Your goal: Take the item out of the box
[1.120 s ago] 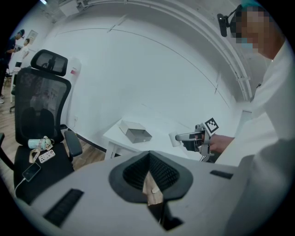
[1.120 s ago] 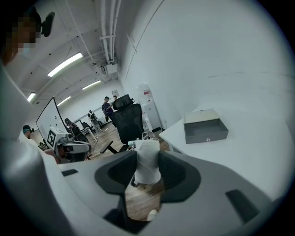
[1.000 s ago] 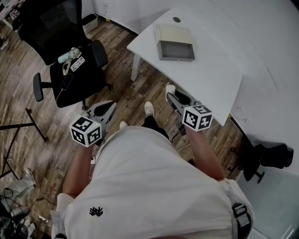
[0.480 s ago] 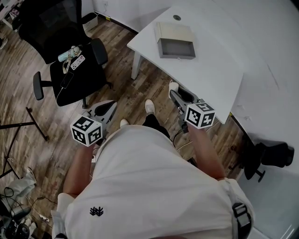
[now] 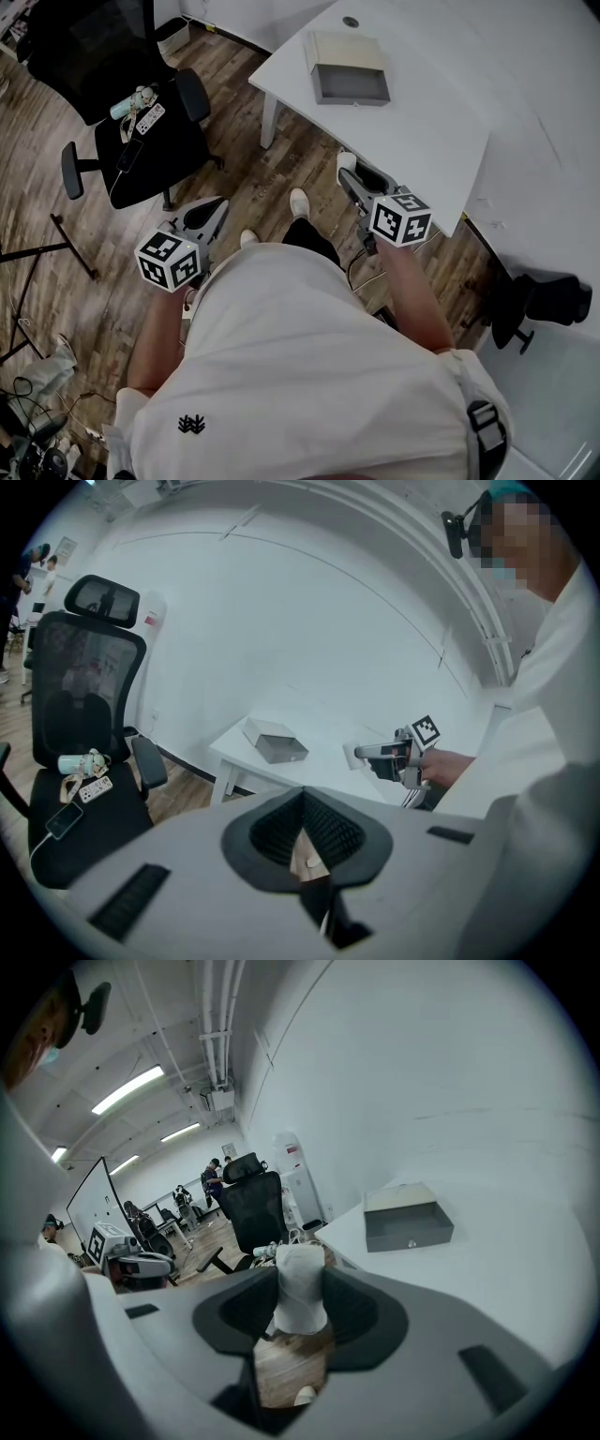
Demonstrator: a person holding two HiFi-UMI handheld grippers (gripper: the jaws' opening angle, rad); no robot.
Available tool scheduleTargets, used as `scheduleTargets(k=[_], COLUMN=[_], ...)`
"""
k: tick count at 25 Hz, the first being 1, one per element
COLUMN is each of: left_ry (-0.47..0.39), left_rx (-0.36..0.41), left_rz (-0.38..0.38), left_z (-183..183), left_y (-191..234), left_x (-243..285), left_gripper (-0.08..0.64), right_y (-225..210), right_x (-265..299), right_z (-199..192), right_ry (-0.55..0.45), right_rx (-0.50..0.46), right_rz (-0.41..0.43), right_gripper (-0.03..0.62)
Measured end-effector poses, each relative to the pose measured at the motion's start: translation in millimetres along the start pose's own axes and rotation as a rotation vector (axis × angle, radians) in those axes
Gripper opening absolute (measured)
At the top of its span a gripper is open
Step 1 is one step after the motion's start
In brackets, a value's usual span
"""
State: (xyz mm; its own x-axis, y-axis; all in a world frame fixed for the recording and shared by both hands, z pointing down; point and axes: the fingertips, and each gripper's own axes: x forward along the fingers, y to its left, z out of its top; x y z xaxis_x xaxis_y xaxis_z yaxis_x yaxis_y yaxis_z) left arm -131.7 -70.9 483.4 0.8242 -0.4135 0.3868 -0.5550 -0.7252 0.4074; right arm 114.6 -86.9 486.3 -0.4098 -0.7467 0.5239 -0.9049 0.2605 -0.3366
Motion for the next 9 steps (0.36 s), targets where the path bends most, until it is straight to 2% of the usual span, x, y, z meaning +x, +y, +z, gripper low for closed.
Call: scheduleTargets(k=[9], left_ry=[-0.004], left_rx=[-0.011], left_rz=[0.022], left_z=[7], left_y=[3], left_x=[12], left_gripper=[0.006], right_y=[-14], right_x=[9], right_z=[11], right_ry=[0.01], right_rx=[-0.023], right_rz=[0.01], right_gripper=[0.156])
